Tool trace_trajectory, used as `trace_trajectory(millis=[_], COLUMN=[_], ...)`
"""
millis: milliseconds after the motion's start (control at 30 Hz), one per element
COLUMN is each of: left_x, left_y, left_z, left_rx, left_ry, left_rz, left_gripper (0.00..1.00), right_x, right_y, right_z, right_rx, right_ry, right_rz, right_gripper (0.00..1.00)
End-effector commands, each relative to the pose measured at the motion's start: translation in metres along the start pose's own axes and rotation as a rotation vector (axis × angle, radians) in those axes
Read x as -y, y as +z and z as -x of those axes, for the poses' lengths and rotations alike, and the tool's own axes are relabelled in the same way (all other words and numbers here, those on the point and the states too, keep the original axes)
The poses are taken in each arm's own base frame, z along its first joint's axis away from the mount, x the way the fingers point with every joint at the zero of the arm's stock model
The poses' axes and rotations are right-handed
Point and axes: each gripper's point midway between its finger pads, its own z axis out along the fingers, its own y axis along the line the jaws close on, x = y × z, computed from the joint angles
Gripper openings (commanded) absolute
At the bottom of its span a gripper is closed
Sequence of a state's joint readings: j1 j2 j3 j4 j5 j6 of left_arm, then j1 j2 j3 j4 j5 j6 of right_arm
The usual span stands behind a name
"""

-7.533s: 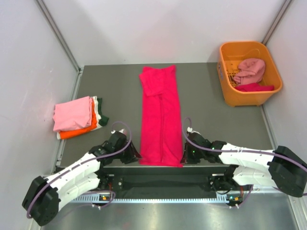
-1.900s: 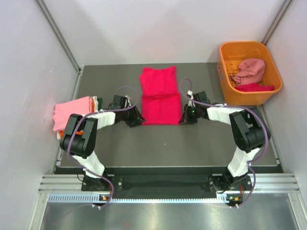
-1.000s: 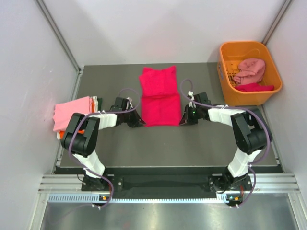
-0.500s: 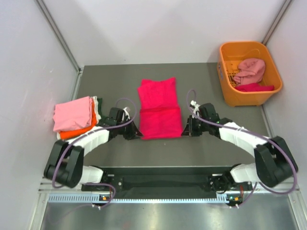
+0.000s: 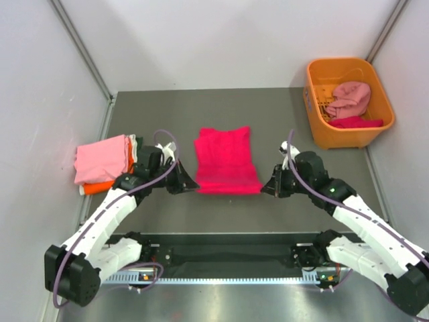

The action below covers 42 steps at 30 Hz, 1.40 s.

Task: Fold and stack the t-shirts
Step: Fold the tshirt

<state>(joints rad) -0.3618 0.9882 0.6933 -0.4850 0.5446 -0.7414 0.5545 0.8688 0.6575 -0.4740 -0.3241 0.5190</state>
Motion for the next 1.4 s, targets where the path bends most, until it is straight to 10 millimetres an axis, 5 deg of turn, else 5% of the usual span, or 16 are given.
trace_trajectory(millis=[0, 167, 567, 900, 1033, 1100, 1133, 1200, 1233, 1267, 1300, 1333, 1367], left_x=[0.035, 0.054, 0.061, 0.021, -0.007, -0.003, -0.021, -0.018, -0.034, -0.028, -0.043, -0.042, -0.036], left_y=[-0.023, -0.024, 0.005, 0.044, 0.081, 0.088, 0.107, 0.112, 0.129, 0.129, 0.145, 0.148, 0.147], left_z=[0.011, 0.035, 0.121, 0.199, 0.233, 0.258, 0.262, 0.29, 0.294, 0.312, 0.312, 0.317, 0.326], left_rx=[0.024, 0.088, 0.156, 0.21, 0.2, 0.219, 0.188, 0.216, 0.198, 0.228, 0.195, 0.195, 0.208], left_ry=[0.022, 0.032, -0.001, -0.082, -0.129, -0.109, -0.132, -0.116, -0.134, -0.119, -0.152, -0.146, -0.118], left_rz=[-0.063, -0.101, -0.076, -0.012, 0.022, 0.006, 0.03, 0.023, 0.033, 0.015, 0.017, 0.005, -0.006], left_gripper=[0.0, 0.0, 0.0, 0.0, 0.0, 0.0, 0.0, 0.0, 0.0, 0.08, 0.24, 0.42, 0.72], right_x=[-0.011, -0.014, 0.007, 0.041, 0.06, 0.07, 0.074, 0.087, 0.092, 0.1, 0.107, 0.113, 0.116], right_y=[-0.024, -0.029, 0.015, 0.074, 0.1, 0.118, 0.124, 0.146, 0.151, 0.156, 0.168, 0.17, 0.171], right_z=[0.027, 0.062, 0.151, 0.217, 0.241, 0.254, 0.258, 0.269, 0.274, 0.279, 0.284, 0.288, 0.287], right_rx=[0.082, 0.135, 0.143, 0.097, 0.091, 0.089, 0.091, 0.091, 0.095, 0.102, 0.106, 0.116, 0.12], right_ry=[-0.029, -0.069, -0.055, -0.019, -0.01, -0.006, -0.007, -0.005, 0.0, 0.008, 0.016, 0.036, 0.037], right_rz=[-0.034, -0.097, -0.167, -0.116, -0.124, -0.126, -0.126, -0.119, -0.123, -0.126, -0.121, -0.13, -0.131], right_gripper=[0.0, 0.0, 0.0, 0.0, 0.0, 0.0, 0.0, 0.01, 0.04, 0.1, 0.39, 0.51, 0.6])
